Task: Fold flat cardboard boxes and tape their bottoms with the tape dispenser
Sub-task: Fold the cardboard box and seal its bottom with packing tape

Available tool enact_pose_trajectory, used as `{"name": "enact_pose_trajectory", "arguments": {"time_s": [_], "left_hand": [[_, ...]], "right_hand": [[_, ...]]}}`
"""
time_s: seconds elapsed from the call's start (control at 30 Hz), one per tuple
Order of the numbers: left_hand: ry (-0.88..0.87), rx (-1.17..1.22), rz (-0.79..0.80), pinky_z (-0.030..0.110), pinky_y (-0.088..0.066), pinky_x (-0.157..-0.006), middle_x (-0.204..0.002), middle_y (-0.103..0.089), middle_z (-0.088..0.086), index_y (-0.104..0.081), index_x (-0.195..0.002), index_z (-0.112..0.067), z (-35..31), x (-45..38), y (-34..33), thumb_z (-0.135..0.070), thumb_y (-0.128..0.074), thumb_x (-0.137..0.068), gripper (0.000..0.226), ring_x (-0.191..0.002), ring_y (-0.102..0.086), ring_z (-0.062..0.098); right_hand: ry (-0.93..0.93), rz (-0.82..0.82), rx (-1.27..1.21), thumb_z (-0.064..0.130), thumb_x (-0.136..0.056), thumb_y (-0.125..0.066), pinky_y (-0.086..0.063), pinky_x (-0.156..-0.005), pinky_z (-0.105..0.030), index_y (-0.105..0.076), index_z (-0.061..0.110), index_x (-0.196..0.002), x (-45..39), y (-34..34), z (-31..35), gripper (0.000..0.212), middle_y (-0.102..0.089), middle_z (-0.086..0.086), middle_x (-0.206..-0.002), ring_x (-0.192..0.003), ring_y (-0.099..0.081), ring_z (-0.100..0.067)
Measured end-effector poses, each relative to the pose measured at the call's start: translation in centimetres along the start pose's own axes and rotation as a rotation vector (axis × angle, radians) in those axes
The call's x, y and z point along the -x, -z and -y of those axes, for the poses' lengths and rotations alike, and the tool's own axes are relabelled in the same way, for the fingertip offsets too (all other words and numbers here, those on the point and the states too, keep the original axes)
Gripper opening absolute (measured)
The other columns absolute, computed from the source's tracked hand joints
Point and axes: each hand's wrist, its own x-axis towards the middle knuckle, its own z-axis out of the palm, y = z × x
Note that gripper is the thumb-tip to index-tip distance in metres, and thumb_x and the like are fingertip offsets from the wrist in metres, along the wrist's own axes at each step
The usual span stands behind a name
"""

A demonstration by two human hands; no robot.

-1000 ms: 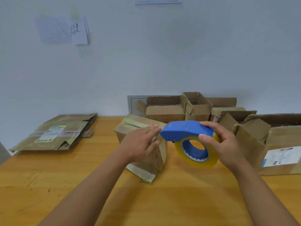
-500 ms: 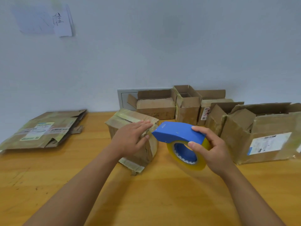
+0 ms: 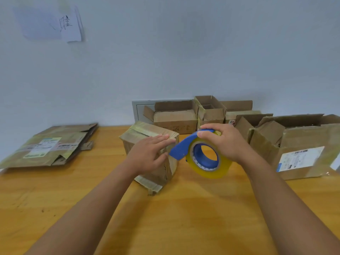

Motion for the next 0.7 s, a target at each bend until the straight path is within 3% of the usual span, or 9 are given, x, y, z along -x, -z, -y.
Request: {"name": "enact_pose_trajectory", "arguments": {"time_s": [0.07, 0.1, 0.2, 0.27, 0.37, 0.5, 0.6, 0.7], "left_hand": [[0.007, 0.000, -0.002, 0.037, -0.026, -0.117, -0.156, -0.036, -0.010, -0.039, -0.148, -0.041, 0.0, 0.0, 0.0, -0.041, -0.044, -0.100, 0.047, -0.146, -0.028, 0.012], [0.006, -0.001, 0.004, 0.037, -0.026, -0.118, -0.156, -0.035, -0.010, -0.040, -0.147, -0.041, 0.1, -0.1, 0.0, -0.041, -0.045, -0.101, 0.047, -0.147, -0.028, 0.012], [-0.010, 0.023, 0.013, 0.038, -0.023, -0.119, -0.156, -0.035, -0.010, -0.043, -0.145, -0.040, 0.4, -0.3, 0.4, -0.035, -0.047, -0.101, 0.045, -0.147, -0.027, 0.011], [-0.020, 0.045, 0.039, 0.038, -0.017, -0.121, -0.156, -0.035, -0.010, -0.045, -0.144, -0.039, 0.7, -0.6, 0.9, -0.030, -0.047, -0.101, 0.044, -0.147, -0.026, 0.009], [-0.007, 0.048, 0.065, 0.037, -0.012, -0.122, -0.156, -0.035, -0.012, -0.047, -0.142, -0.038, 0.9, -0.6, 1.5, -0.035, -0.038, -0.096, 0.047, -0.146, -0.026, 0.006], [0.161, 0.182, -0.076, 0.042, -0.035, -0.111, -0.137, -0.059, -0.011, -0.065, -0.118, -0.035, -0.8, -1.0, 0.4, -0.062, -0.035, -0.096, 0.046, -0.133, -0.047, 0.009], [0.291, 0.133, -0.233, 0.038, -0.040, -0.102, -0.108, -0.070, -0.014, -0.064, -0.113, -0.033, -1.8, -1.8, -0.7, -0.047, -0.050, -0.099, 0.024, -0.105, -0.062, 0.010], [0.283, 0.088, -0.253, 0.031, -0.039, -0.092, -0.105, -0.069, -0.013, -0.062, -0.121, -0.029, -1.9, -2.2, -1.0, -0.035, -0.052, -0.100, 0.024, -0.097, -0.062, 0.012]], "right_hand": [[-0.042, 0.074, 0.130, 0.075, -0.070, -0.057, -0.047, -0.089, -0.032, -0.071, 0.034, -0.117, 0.1, -0.6, -0.5, 0.064, -0.065, 0.014, -0.117, -0.109, -0.058, -0.011], [-0.068, 0.037, 0.111, 0.070, -0.075, -0.061, -0.048, -0.090, -0.032, -0.071, 0.032, -0.117, 0.5, -0.8, -1.1, 0.057, -0.065, 0.012, -0.117, -0.109, -0.058, -0.013], [-0.104, -0.233, -0.048, 0.047, -0.088, -0.069, -0.046, -0.083, -0.024, -0.070, 0.029, -0.117, 1.8, -0.5, -3.4, 0.034, -0.064, 0.011, -0.112, -0.108, -0.059, -0.015], [-0.127, -0.332, -0.059, 0.045, -0.088, -0.069, -0.040, -0.074, -0.014, -0.068, 0.031, -0.120, 2.2, -0.3, -4.3, 0.035, -0.061, 0.012, -0.112, -0.103, -0.056, -0.012], [-0.126, -0.416, -0.031, 0.049, -0.088, -0.069, -0.038, -0.067, -0.009, -0.064, 0.032, -0.125, 2.4, -1.4, -4.7, 0.041, -0.057, 0.013, -0.114, -0.099, -0.053, -0.010], [-0.115, -0.480, -0.041, 0.048, -0.088, -0.069, -0.042, -0.068, -0.014, -0.062, 0.027, -0.130, 2.3, -3.9, -5.3, 0.048, -0.057, 0.013, -0.111, -0.096, -0.056, -0.010], [-0.111, -0.501, -0.059, 0.046, -0.088, -0.071, -0.044, -0.071, -0.018, -0.061, 0.025, -0.133, 2.0, -5.9, -5.4, 0.051, -0.058, 0.014, -0.110, -0.095, -0.054, -0.008], [-0.121, -0.517, -0.060, 0.046, -0.088, -0.072, -0.052, -0.081, -0.034, -0.060, 0.025, -0.134, 1.6, -7.1, -5.7, 0.052, -0.062, 0.007, -0.117, -0.101, -0.056, -0.014]]}}
